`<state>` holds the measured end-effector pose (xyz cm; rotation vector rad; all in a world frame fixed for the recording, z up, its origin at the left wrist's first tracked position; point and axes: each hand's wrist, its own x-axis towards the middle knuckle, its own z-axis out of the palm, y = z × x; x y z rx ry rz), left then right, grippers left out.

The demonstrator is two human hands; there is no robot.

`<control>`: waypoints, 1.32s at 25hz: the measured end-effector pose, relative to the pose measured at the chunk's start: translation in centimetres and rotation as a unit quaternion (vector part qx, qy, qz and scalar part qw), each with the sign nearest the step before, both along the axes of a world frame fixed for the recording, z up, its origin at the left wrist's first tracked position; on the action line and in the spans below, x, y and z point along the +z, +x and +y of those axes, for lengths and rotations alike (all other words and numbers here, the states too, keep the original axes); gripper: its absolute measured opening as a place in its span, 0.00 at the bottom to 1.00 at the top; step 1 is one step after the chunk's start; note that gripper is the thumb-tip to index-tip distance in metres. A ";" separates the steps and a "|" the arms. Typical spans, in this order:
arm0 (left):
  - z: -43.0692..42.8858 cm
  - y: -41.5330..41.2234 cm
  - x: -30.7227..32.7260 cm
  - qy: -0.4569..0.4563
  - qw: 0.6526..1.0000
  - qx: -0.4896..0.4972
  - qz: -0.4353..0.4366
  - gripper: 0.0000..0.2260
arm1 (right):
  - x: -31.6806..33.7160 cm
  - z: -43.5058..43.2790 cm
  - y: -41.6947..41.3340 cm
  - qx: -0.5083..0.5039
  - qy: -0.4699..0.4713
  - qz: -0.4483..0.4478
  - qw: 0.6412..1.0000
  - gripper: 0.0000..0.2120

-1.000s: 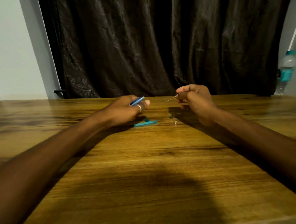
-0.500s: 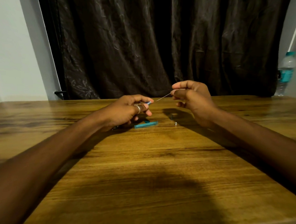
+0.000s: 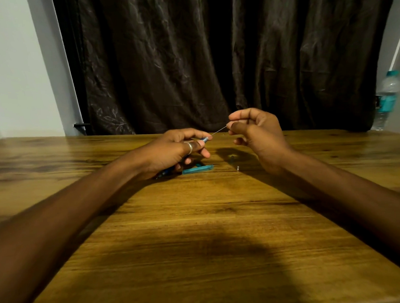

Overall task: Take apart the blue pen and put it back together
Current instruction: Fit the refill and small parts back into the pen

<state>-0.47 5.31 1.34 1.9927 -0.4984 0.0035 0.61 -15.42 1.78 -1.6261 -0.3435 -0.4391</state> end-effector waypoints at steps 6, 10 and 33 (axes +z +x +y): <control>0.1 0.1 0.0 -0.017 1.000 -0.002 0.013 0.12 | 0.0 -0.1 -0.2 -0.011 -0.008 -0.016 1.000 0.08; -0.1 0.1 -0.1 -0.017 1.000 -0.005 0.020 0.12 | -0.3 0.3 -0.3 0.005 -0.008 -0.013 1.000 0.07; 0.0 0.6 -0.3 -0.014 1.000 -0.008 0.017 0.11 | -1.3 1.0 -0.1 0.032 -0.168 -0.077 0.982 0.09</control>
